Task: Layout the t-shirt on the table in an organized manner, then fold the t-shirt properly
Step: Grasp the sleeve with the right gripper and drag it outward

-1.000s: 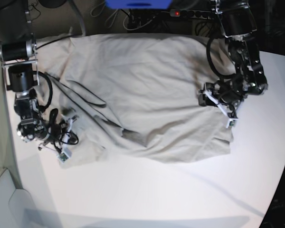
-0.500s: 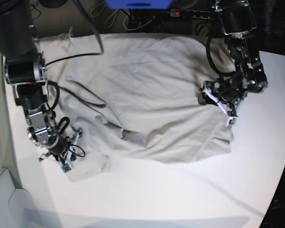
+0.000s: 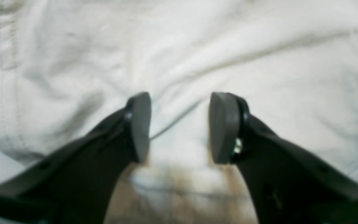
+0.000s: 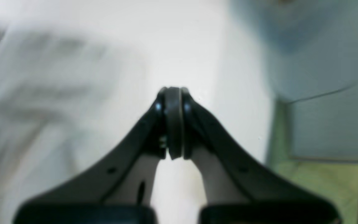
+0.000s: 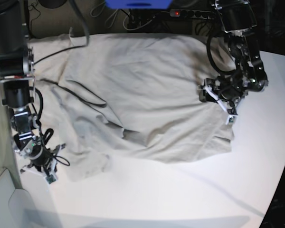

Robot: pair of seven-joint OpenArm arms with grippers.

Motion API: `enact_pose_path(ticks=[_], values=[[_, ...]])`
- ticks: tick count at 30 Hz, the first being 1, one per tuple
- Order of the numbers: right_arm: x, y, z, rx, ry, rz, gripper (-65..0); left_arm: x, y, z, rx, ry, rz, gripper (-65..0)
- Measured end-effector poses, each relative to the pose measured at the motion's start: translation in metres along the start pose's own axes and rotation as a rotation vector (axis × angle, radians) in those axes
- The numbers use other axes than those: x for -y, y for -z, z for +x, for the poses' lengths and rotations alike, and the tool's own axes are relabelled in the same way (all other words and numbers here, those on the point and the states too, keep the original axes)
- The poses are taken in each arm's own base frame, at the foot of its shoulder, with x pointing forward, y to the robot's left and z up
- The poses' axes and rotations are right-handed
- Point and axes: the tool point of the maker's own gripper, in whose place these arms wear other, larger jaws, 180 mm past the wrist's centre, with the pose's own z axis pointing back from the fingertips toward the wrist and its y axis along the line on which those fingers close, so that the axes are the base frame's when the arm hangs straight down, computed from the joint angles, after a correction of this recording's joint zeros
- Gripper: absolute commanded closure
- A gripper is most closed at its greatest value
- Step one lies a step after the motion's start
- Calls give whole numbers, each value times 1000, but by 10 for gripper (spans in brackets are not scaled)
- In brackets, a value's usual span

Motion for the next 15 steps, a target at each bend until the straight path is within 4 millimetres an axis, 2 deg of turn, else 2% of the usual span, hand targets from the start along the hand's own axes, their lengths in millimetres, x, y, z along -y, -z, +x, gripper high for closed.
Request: enact_pose_path(ticks=[1, 3, 4, 9, 13, 15], values=[[-17, -4, -10, -37, 7, 70, 0, -1, 0, 1, -1, 1, 2, -306], [-42, -15, -17, -78, -12, 190, 0, -5, -2, 2, -5, 6, -2, -307], [-46, -19, -18, -92, -11, 211, 0, -10, -3, 1, -8, 10, 6, -307], [-42, -25, -24, -134, -25, 220, 0, -36, -14, 0, -15, 4, 66, -307], [-55, -27, -49, -190, -20, 247, 0, -61, -25, -4, -10, -51, 121, -307], [-58, -28, -53, -202, -21, 253, 0, -69, -29, -6, -11, -66, 142, -307]])
